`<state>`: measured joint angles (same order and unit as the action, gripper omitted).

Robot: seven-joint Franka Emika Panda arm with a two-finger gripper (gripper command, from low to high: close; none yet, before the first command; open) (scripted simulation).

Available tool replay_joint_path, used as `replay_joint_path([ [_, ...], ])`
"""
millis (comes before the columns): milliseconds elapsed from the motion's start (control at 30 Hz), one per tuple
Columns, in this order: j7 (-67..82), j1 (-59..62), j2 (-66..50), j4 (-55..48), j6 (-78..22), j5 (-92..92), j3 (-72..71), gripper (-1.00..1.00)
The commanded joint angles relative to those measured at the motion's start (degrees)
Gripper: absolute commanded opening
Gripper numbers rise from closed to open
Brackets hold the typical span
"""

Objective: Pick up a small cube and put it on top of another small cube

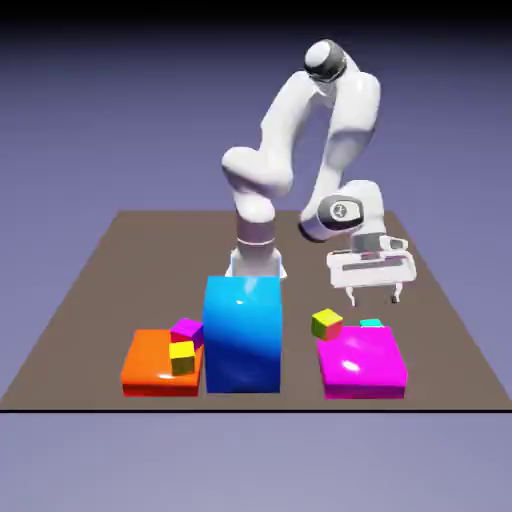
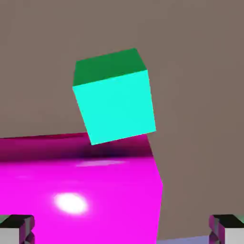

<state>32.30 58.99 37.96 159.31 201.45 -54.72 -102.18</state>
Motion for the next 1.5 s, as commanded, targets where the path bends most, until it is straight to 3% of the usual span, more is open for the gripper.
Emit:
replay_joint_path([
  [0,1.33,1.06,0.09,-0.03,0.49,-0.97,-1.82,0.00],
  [333,0.49,12.67,16.73,-6.95,11.80,8.56,-15.61,0.00],
  [367,0.49,12.67,16.73,-6.95,11.80,8.56,-15.61,-1.00],
  [700,-0.17,-0.23,0.07,-0.59,-1.33,1.37,-0.02,-1.00],
  [1467,-57.48,-5.94,-17.53,-13.51,-44.09,45.32,39.33,-1.00],
])
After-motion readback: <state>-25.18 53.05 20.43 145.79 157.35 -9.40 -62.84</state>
